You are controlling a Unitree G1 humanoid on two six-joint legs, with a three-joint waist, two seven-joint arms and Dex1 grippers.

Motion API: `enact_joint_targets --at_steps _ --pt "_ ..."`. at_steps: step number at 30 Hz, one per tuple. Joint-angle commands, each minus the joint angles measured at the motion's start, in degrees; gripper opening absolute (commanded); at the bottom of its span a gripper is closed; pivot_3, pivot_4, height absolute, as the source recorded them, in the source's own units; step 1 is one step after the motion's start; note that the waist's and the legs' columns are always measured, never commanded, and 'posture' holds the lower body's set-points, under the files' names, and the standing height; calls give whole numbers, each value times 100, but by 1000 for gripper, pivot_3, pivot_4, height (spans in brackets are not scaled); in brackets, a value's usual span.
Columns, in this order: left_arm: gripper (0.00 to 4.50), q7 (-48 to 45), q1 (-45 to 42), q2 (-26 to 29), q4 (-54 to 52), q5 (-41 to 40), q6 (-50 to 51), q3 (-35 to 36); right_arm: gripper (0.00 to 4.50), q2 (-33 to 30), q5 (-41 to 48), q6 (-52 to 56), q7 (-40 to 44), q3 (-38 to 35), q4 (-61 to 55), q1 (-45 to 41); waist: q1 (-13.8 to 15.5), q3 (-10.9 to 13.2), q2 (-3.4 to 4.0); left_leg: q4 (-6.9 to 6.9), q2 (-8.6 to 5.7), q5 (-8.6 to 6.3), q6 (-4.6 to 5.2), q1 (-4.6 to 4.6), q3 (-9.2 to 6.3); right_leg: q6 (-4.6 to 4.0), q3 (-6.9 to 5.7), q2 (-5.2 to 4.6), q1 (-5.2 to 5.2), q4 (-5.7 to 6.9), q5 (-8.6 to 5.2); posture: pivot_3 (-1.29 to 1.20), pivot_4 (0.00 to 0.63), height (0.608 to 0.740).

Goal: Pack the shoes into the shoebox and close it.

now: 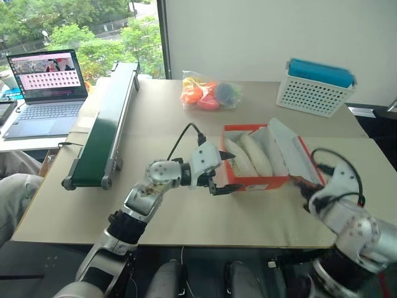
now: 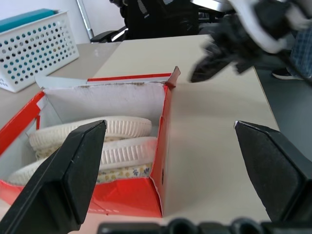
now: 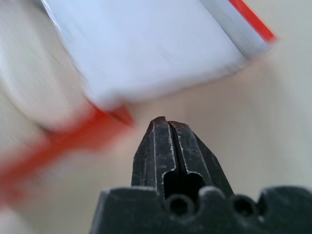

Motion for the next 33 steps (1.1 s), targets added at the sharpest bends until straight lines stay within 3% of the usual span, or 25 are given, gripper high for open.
enact_joint_targets --at_steps 1,2,8,13,15,25,33 --pt "4500 8 -123 33 -258 -19 -98 71 52 -61 -387 -26 -219 -1096 478 -488 36 0 2 -1 -4 6 -8 -4 -4 0 -2 2 -4 6 -1 0 150 699" --pt "4500 12 -128 44 -275 -24 -90 81 52 -38 -466 -67 -298 -1440 644 -685 33 -1 4 0 -6 26 -43 -5 0 1 1 1 -5 10 -4 0 150 699" --pt "4500 51 -129 72 -368 -51 -50 128 52 -59 -785 -242 -571 -2500 1191 -1229 -37 2 12 -1 -16 28 -44 -27 16 2 23 0 -27 21 -5 0 150 699" --pt "4500 79 -136 76 -431 -73 0 159 52 -196 -778 -853 -788 -2923 1886 -1579 -134 -4 32 -4 -9 7 -9 -11 16 -5 32 7 -32 21 -8 0 150 699" --pt "4500 85 -142 64 -449 -81 15 155 52 -419 -622 -1518 -926 -3125 2775 -1633 -147 -5 36 -7 -9 8 -11 -11 16 -6 33 7 -33 21 -9 0 150 699" --pt "4500 132 -263 22 -322 -49 -21 179 52 -1863 318 -3450 -840 -2819 6249 -1470 -168 -2 40 -8 -10 6 -5 -3 25 -6 44 7 -23 15 -9 0 150 699" --pt "4500 189 -329 -44 -227 -38 -51 175 52 -2555 1279 -4865 -927 -2602 8384 -1643 -224 -2 34 -7 0 0 4 13 25 -5 43 9 6 -3 -9 0 150 699"
